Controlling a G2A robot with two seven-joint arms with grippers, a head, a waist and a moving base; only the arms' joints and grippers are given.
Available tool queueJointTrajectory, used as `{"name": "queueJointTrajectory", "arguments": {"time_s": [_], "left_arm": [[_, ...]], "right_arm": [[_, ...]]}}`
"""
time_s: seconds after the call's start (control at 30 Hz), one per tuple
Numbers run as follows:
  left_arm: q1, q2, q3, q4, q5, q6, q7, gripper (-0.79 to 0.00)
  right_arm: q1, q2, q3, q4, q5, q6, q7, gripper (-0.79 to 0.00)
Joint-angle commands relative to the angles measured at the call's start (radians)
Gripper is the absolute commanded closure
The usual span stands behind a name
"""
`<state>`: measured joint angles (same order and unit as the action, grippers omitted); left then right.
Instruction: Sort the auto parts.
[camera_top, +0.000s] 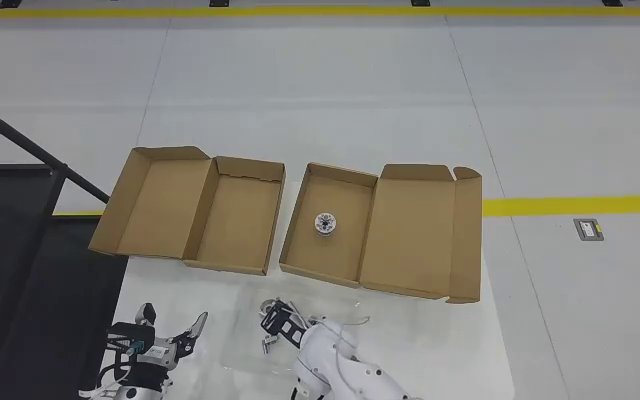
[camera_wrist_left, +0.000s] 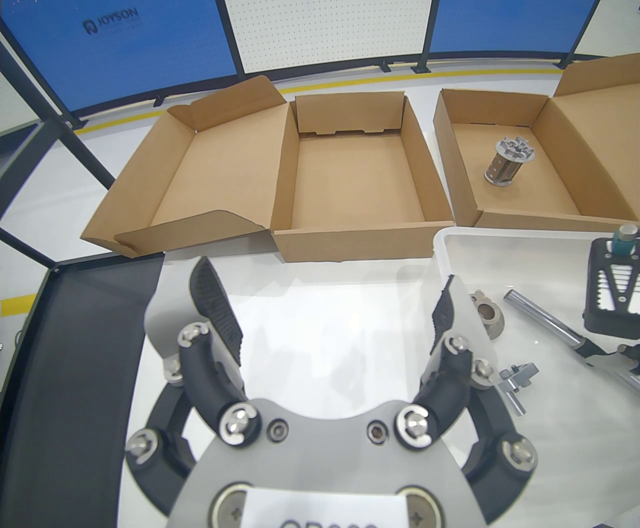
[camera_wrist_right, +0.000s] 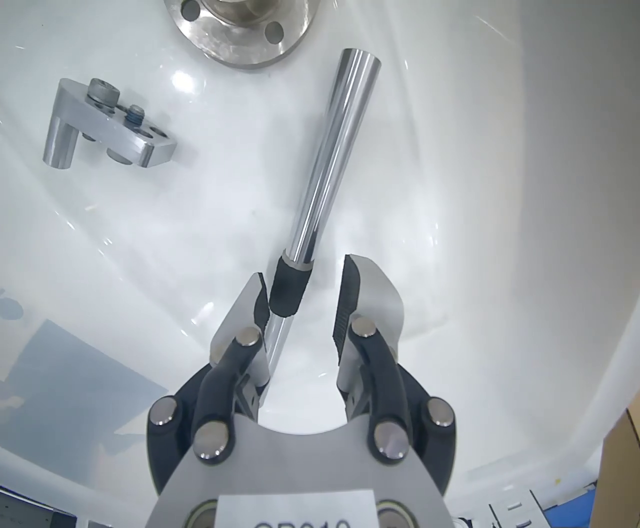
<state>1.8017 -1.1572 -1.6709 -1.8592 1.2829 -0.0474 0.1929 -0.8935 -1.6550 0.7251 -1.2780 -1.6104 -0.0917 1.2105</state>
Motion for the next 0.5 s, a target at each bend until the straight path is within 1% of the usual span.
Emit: {"name": "queueJointTrajectory", "arguments": {"time_s": [0.0,0.23,0.27,0.3,0.33,0.37,0.47], "left_arm": [[0.0,0.0,0.0,0.0,0.0,0.0,0.0,-0.785],[0.0,0.0,0.0,0.0,0.0,0.0,0.0,-0.785],[0.0,0.0,0.0,0.0,0.0,0.0,0.0,-0.785],[0.0,0.0,0.0,0.0,0.0,0.0,0.0,-0.785],[0.0,0.0,0.0,0.0,0.0,0.0,0.0,-0.785],[0.0,0.0,0.0,0.0,0.0,0.0,0.0,-0.785],[0.0,0.0,0.0,0.0,0.0,0.0,0.0,-0.785]], "right_arm": [[0.004,-0.004,0.004,0.014,0.011,0.004,-0.003,-0.308],[0.021,-0.017,0.013,0.061,0.043,0.016,-0.01,-0.249],[0.023,-0.019,0.015,0.066,0.046,0.016,-0.012,-0.206],[0.024,-0.02,0.016,0.071,0.048,0.018,-0.014,-0.129],[0.026,-0.021,0.019,0.074,0.051,0.019,-0.016,-0.034],[0.027,-0.022,0.021,0.076,0.053,0.02,-0.016,0.0],[0.028,-0.024,0.028,0.073,0.053,0.018,-0.013,0.0]]}}
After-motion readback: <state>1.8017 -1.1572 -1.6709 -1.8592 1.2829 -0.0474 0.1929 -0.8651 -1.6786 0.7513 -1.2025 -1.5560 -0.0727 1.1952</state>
